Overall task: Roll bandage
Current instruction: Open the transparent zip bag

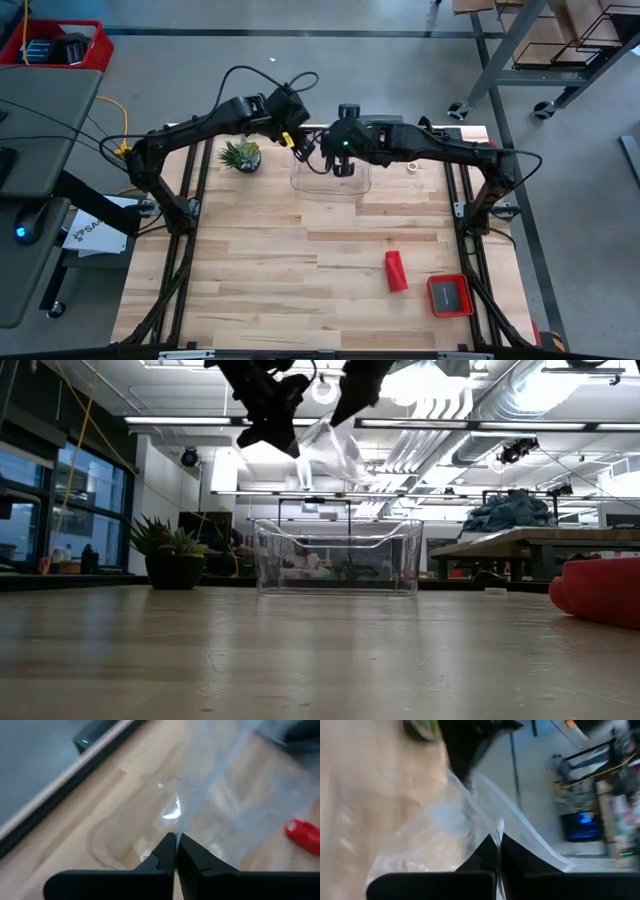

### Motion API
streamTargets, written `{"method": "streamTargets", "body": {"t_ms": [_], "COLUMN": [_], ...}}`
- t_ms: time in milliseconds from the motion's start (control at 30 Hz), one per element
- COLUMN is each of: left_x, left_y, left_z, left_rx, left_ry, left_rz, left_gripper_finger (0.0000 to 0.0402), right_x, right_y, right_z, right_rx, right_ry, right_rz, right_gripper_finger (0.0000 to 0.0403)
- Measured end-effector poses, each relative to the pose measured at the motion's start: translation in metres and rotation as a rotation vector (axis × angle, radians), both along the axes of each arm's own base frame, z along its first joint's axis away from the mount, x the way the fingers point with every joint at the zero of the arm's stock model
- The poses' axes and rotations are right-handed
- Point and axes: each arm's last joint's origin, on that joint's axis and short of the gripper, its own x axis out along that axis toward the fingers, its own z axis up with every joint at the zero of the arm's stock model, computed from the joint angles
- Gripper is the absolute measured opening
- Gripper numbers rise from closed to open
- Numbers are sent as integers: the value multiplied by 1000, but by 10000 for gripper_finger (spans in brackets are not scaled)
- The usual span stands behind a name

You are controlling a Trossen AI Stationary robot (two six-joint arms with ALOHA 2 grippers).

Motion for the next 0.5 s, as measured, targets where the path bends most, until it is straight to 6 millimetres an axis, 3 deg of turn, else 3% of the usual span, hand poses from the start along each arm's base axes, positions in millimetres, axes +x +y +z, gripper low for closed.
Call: {"method": "streamTargets", "body": {"t_ms": [333,500], "left_x": [-20,-19], "left_y": [16,12], "left_z": [13,12], "left_rx": [22,-2], "left_ry": [-36,-30], "left_rz": [102,93], "left_gripper_finger": [1,0], "right_x": [-13,-13], "right_y": [-5,-2], "right_z": [11,12], "right_rx": [589,692], "right_ry": [-361,-417], "right_rz": [-245,-289], "right_gripper_finger": [3,49]}}
